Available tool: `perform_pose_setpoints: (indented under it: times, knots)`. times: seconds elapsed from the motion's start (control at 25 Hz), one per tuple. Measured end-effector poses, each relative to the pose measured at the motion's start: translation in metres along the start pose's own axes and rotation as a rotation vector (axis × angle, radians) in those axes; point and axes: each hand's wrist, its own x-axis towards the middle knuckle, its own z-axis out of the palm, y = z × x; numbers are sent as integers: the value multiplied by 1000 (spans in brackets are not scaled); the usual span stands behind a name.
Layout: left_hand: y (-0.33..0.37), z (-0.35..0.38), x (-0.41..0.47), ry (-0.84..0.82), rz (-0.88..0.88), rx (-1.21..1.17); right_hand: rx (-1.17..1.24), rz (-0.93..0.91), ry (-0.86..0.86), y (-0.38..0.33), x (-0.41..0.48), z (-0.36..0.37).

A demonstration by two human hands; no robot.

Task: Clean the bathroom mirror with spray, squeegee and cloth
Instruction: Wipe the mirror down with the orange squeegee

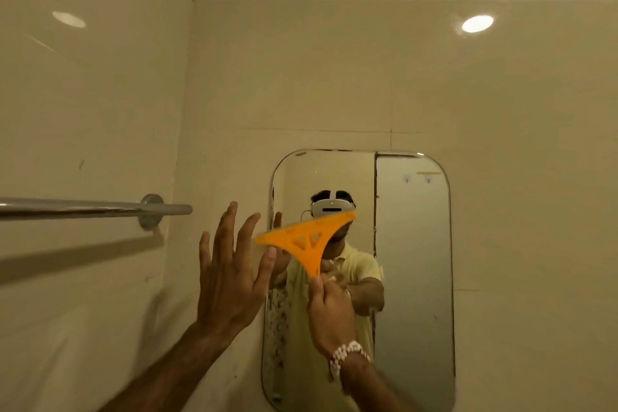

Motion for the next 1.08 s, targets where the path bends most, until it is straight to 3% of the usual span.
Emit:
perform_pose_setpoints:
  times: [0.08,0.28,0.44,0.88,1.08]
  knots:
    - [-3,0,-2,-6,-1,7,-49,11,-20,11,-24,5]
    - [-4,-3,3,37,7,3,155,-67,37,-41,4,-4]
    - [-3,-3,-1,39,-8,-2,18,-7,-1,-74,35,-5]
    - [-16,0,-26,-29,16,17,-340,118,-146,74,-115,-3]
    - [-14,2,-26,-52,25,13,-119,29,91,16,-56,-18]
